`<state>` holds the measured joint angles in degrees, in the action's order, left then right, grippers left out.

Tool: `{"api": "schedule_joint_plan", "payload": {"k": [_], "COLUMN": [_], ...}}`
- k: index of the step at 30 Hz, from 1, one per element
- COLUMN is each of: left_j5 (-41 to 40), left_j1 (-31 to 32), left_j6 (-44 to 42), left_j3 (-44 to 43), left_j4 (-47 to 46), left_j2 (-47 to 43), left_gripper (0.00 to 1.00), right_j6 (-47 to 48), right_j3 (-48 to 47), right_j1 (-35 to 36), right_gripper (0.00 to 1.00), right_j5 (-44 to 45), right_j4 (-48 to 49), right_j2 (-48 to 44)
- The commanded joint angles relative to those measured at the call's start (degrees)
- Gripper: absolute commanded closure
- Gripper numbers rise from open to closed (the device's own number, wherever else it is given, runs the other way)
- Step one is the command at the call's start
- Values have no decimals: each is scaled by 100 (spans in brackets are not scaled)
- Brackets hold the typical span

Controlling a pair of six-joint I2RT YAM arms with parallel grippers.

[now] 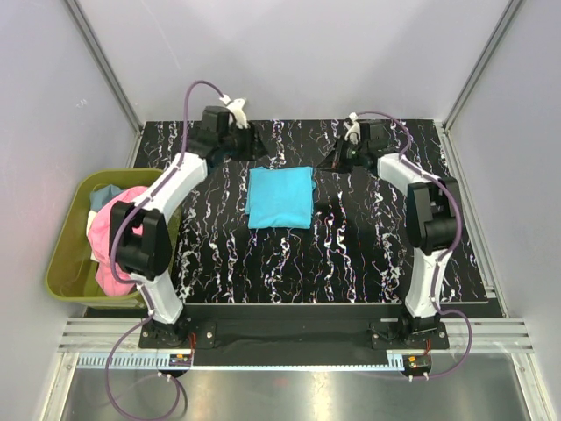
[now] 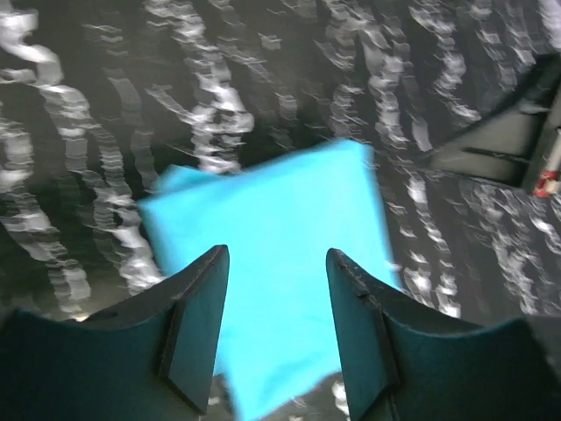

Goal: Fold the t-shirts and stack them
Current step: Fold the tshirt

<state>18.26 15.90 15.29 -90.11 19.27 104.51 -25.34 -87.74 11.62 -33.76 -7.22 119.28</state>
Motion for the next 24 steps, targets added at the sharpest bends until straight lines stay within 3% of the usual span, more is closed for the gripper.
{"api": "schedule_joint_plan", "payload": {"k": [1, 5, 12, 18, 24], "left_j5": [430, 573, 451, -569, -718], "left_j1": [430, 598, 748, 765, 765], "left_j6": [622, 1167, 1503, 1372, 1530], "left_j3": [756, 1328, 2198, 1971, 1866], "left_j4": [-474, -669, -794, 357, 419], "left_j2": [-298, -387, 42, 772, 325], "left_gripper": [47, 50, 52, 53, 52], "right_j6": [-155, -182, -621, -138, -277], "right_j3": [415, 521, 1312, 1286, 1181], "right_j1": [191, 551, 798, 763, 807], "right_gripper": [94, 98, 98, 100, 100], "right_j5": [-867, -1641, -2441, -2293, -2424], "right_j4": [-192, -578, 511, 99, -16], "right_j2": [-652, -538, 251, 746, 193]}}
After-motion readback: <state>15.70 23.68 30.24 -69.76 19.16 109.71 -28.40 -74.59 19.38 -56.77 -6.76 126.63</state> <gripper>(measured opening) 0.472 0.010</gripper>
